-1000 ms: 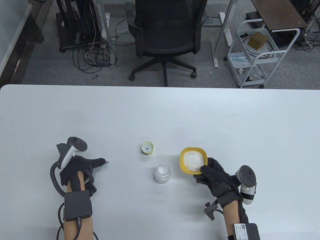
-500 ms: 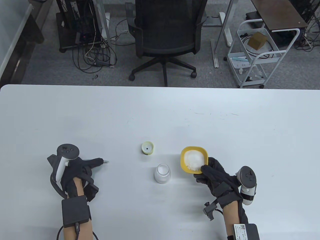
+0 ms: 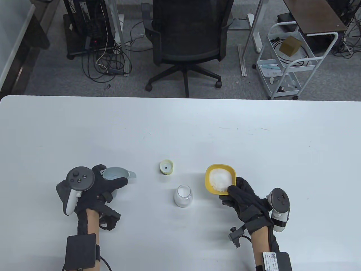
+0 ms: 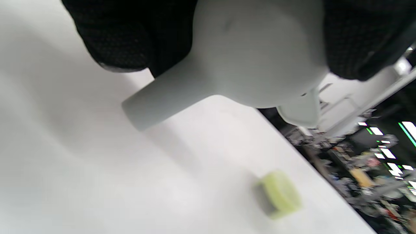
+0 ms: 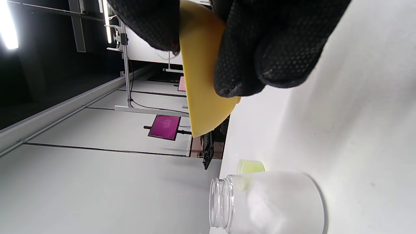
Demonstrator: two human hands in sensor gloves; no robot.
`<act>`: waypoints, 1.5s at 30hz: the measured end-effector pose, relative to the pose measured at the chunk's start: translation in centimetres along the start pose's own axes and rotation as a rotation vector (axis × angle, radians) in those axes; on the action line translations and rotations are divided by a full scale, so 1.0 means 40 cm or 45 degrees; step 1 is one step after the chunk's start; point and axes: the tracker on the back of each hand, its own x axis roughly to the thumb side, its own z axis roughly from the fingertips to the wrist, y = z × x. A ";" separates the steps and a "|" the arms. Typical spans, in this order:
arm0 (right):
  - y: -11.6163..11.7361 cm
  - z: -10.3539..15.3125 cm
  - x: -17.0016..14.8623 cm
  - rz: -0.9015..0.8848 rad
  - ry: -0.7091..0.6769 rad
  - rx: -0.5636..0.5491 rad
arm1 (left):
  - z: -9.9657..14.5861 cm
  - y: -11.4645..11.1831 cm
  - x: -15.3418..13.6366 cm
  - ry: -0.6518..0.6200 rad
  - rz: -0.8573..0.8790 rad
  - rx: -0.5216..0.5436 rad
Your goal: Unscrew the press dispenser and pour salt into it
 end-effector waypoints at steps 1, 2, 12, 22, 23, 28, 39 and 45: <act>0.000 0.000 0.000 0.000 0.001 -0.001 | 0.005 -0.010 0.016 -0.041 0.010 0.019; 0.000 0.000 0.000 0.000 0.001 -0.002 | 0.011 -0.023 0.037 -0.094 0.024 0.041; -0.011 0.002 -0.001 0.021 -0.003 -0.057 | 0.075 -0.175 0.214 -0.570 0.222 0.093; -0.015 0.005 -0.002 0.017 0.006 -0.088 | 0.071 -0.296 0.236 -0.655 0.262 -0.071; -0.015 0.005 -0.002 0.016 0.007 -0.089 | 0.069 -0.304 0.235 -0.654 0.242 -0.078; -0.017 0.008 -0.003 0.019 0.008 -0.092 | 0.059 -0.343 0.217 -0.632 0.209 -0.104; -0.015 0.009 -0.006 0.014 0.019 -0.088 | 0.048 -0.361 0.181 -0.582 0.167 -0.118; -0.011 0.008 -0.008 0.026 0.021 -0.084 | 0.049 -0.364 0.177 -0.551 0.212 -0.136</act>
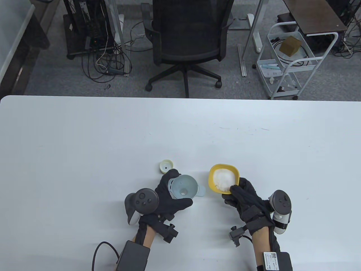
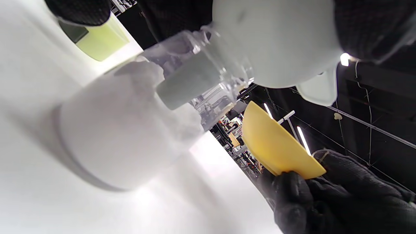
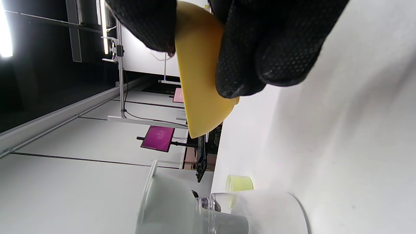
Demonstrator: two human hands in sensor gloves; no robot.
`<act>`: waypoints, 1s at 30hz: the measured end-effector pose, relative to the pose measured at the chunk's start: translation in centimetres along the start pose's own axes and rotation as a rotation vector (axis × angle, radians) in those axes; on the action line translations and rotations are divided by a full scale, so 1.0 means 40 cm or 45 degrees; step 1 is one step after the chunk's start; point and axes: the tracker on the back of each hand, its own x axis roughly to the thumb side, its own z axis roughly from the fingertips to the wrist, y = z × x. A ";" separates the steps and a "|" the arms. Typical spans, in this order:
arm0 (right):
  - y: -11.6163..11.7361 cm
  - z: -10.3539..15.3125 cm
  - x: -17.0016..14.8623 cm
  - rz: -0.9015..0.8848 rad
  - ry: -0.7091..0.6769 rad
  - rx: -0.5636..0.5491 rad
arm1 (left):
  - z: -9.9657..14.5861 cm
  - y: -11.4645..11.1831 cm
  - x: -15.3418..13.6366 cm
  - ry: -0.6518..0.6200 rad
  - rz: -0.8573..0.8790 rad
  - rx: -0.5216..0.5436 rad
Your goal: Unscrew the press dispenser and pour salt into it
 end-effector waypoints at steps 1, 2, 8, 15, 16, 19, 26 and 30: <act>0.001 0.000 0.000 0.003 0.000 0.001 | 0.000 0.000 0.000 -0.002 -0.002 0.002; 0.003 -0.001 0.000 0.009 -0.001 -0.001 | 0.000 -0.001 0.000 -0.003 -0.003 0.003; 0.014 0.002 0.027 0.006 -0.062 -0.055 | 0.001 -0.004 -0.001 0.000 0.000 0.007; 0.039 0.005 0.097 -0.001 -0.194 -0.111 | 0.003 -0.005 0.001 0.004 -0.011 0.022; 0.047 0.005 0.107 0.001 -0.210 -0.107 | 0.003 -0.005 0.001 0.008 -0.018 0.028; 0.075 0.002 0.129 0.048 -0.238 -0.082 | 0.004 -0.005 0.002 0.019 -0.028 0.035; 0.131 -0.015 0.157 0.170 -0.296 -0.060 | 0.005 -0.006 0.002 0.021 -0.038 0.048; 0.160 -0.010 0.169 0.262 -0.355 -0.017 | 0.007 -0.007 0.003 0.032 -0.043 0.053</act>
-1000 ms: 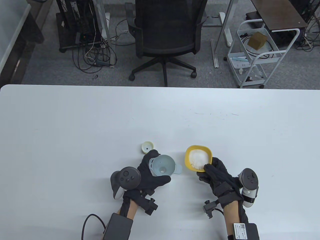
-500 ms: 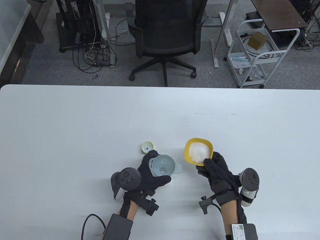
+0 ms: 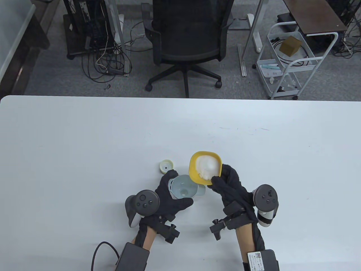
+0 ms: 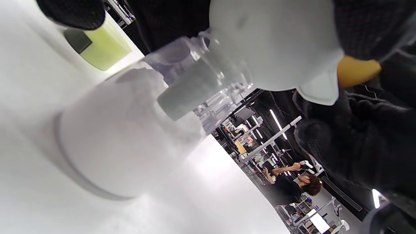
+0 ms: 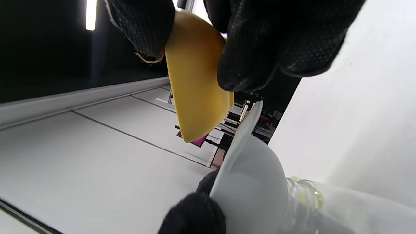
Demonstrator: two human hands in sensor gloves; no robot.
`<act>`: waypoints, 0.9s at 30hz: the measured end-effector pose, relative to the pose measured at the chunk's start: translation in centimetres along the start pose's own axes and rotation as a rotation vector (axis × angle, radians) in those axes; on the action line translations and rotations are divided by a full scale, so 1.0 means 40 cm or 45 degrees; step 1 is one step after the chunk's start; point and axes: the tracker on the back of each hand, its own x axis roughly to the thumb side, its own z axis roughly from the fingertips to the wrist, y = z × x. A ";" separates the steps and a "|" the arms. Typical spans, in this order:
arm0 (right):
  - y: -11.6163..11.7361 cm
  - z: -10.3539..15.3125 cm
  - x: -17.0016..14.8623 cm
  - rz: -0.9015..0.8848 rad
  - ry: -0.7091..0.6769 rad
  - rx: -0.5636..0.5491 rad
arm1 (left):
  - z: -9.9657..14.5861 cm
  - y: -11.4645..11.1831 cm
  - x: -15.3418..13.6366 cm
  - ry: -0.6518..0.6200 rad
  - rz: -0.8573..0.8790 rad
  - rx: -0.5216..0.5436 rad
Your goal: Unscrew the press dispenser and pour salt into it
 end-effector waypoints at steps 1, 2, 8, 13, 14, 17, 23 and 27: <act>0.008 0.002 0.006 0.035 -0.023 0.012 | 0.000 0.000 0.000 0.000 -0.003 0.000; 0.014 0.004 0.012 0.070 -0.042 0.021 | 0.000 0.000 0.000 0.000 -0.004 0.000; 0.041 0.010 0.037 0.216 -0.141 0.062 | 0.001 0.000 0.000 -0.002 -0.012 0.002; 0.056 0.012 0.047 0.312 -0.195 0.057 | 0.001 0.001 0.001 -0.001 -0.013 0.001; 0.058 0.012 0.048 0.332 -0.205 0.058 | 0.001 0.001 0.001 -0.001 -0.013 0.001; 0.062 0.013 0.051 0.375 -0.228 0.065 | 0.001 0.001 0.001 -0.001 -0.013 0.001; 0.066 0.012 0.050 0.405 -0.244 0.081 | 0.000 0.002 0.001 -0.004 -0.018 -0.002; 0.066 0.011 0.049 0.406 -0.244 0.092 | 0.000 0.002 0.001 -0.004 -0.017 -0.002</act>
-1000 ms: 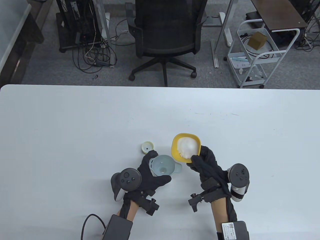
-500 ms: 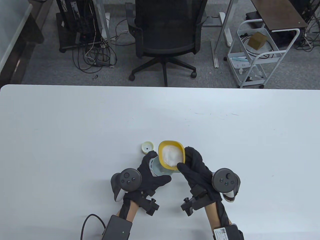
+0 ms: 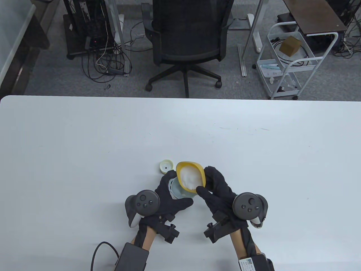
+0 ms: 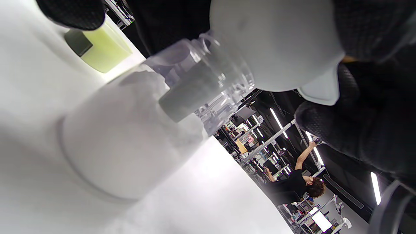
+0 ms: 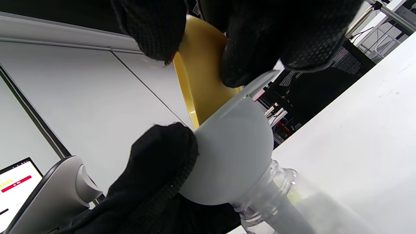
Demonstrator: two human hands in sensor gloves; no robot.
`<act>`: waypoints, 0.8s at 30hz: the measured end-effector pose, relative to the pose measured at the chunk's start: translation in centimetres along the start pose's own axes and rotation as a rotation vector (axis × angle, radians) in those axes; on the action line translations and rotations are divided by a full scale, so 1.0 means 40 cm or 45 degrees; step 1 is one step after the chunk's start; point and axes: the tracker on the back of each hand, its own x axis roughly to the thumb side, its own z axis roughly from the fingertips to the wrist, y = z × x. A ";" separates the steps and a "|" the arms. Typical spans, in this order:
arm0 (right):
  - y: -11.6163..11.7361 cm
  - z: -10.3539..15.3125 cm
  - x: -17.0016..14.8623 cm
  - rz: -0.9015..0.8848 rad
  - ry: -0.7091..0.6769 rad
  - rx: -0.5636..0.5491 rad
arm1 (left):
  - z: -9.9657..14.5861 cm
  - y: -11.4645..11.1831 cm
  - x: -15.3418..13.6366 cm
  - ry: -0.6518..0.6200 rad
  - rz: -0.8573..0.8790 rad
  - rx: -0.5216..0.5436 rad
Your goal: Unscrew the press dispenser and pour salt into it
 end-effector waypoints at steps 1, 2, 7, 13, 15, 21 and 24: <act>0.000 0.000 0.000 0.000 0.001 0.002 | 0.000 0.000 0.000 -0.001 -0.002 0.000; 0.000 0.000 0.000 -0.001 0.002 0.004 | 0.000 0.000 0.000 -0.001 -0.004 0.000; 0.001 -0.001 -0.001 0.003 0.001 0.016 | 0.000 0.000 0.000 -0.002 -0.003 -0.002; 0.002 -0.001 -0.003 0.003 0.001 0.022 | 0.000 0.001 0.001 -0.003 -0.003 -0.003; 0.002 -0.002 -0.004 0.000 0.002 0.022 | 0.000 0.001 0.001 -0.003 -0.003 -0.003; 0.002 -0.002 -0.005 -0.005 0.002 0.025 | 0.000 0.001 0.001 -0.003 -0.003 -0.003; 0.002 -0.002 -0.005 -0.005 0.002 0.026 | 0.000 0.001 0.001 -0.003 -0.003 -0.003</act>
